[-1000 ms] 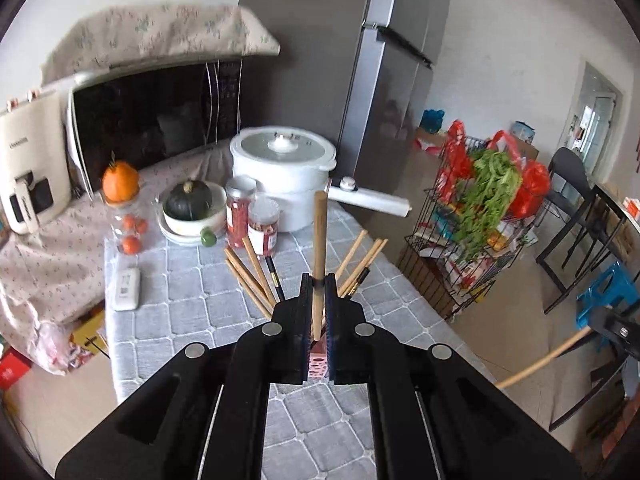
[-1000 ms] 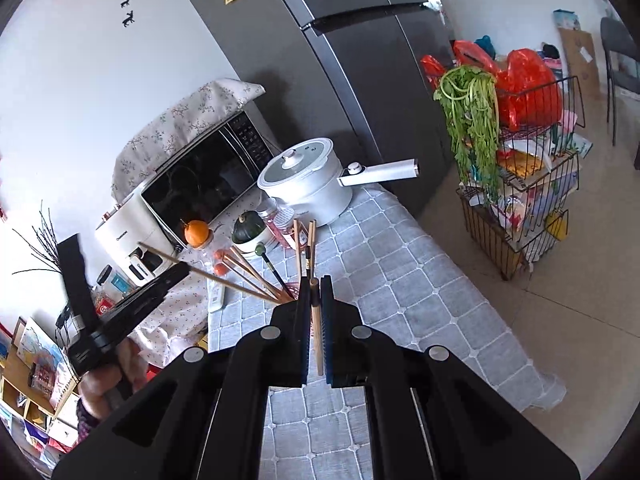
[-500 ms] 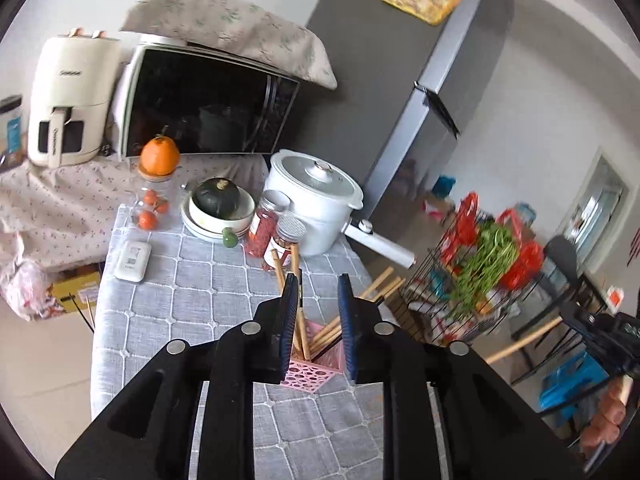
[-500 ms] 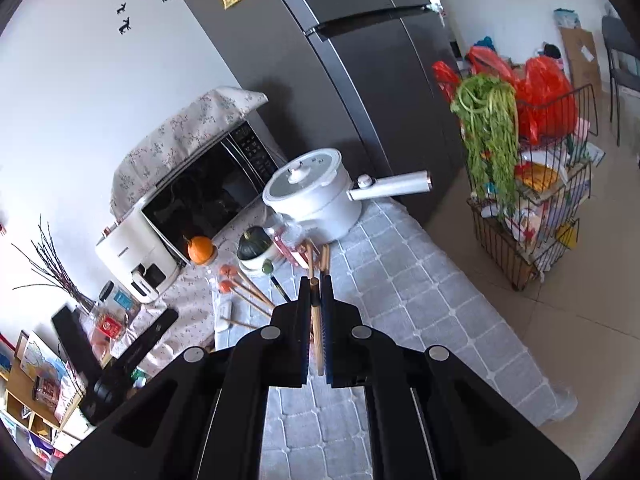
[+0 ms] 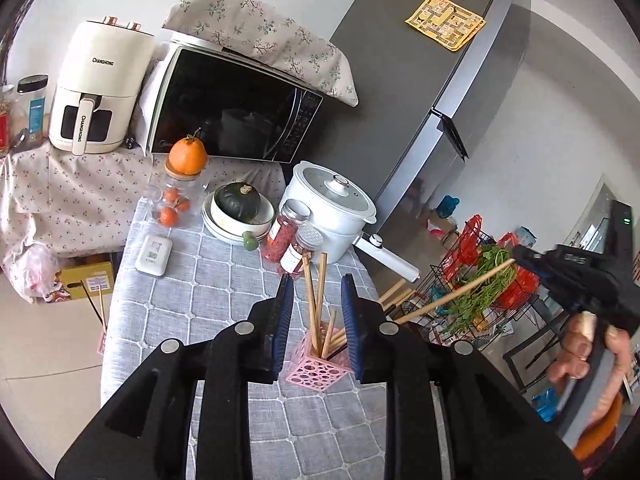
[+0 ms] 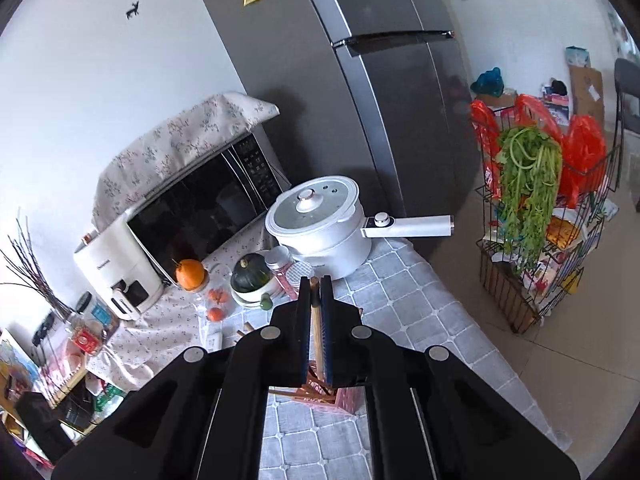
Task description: Organize utensils
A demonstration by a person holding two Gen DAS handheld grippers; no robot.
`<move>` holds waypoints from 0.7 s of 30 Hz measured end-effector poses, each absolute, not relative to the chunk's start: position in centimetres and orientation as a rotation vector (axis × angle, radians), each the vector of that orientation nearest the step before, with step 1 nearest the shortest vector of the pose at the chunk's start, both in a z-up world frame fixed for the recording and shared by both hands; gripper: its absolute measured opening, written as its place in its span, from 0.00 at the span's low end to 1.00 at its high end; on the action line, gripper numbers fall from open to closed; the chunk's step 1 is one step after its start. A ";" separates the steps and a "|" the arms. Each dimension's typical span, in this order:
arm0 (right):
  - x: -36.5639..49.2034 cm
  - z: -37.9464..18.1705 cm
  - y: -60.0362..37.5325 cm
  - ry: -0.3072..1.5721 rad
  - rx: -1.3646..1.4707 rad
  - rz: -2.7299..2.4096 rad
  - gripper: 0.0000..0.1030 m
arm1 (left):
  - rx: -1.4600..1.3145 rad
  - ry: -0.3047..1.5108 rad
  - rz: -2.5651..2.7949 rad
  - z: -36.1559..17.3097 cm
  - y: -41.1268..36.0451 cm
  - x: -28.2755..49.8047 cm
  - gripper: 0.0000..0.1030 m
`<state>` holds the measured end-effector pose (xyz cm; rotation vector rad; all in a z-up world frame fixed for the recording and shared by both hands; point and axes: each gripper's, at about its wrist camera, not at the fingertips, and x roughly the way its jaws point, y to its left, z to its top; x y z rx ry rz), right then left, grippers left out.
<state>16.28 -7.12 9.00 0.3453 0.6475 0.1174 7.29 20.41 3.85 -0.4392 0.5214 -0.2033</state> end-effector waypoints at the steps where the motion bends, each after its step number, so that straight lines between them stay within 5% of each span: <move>1: 17.0 8.4 -6.5 0.653 0.333 0.120 0.05 | -0.437 0.523 -0.206 3.7 20.3 7.3 0.22; 6: 18.2 7.0 -5.1 0.641 0.335 0.149 0.11 | -0.429 0.519 -0.214 3.7 20.2 7.0 0.31; 8: 17.3 6.6 -5.4 0.629 0.361 0.164 0.23 | -0.410 0.507 -0.206 3.9 19.9 6.8 0.37; 10: 15.8 6.2 -5.7 0.612 0.346 0.132 0.47 | -0.368 0.485 -0.185 4.0 19.1 6.4 0.49; 18: 8.7 0.9 -8.6 0.630 0.324 -0.067 0.79 | -0.194 0.384 -0.081 3.9 13.8 4.5 0.93; 21: 6.9 -0.4 -10.2 0.632 0.357 -0.082 0.88 | -0.144 0.332 -0.058 3.9 12.1 3.7 0.93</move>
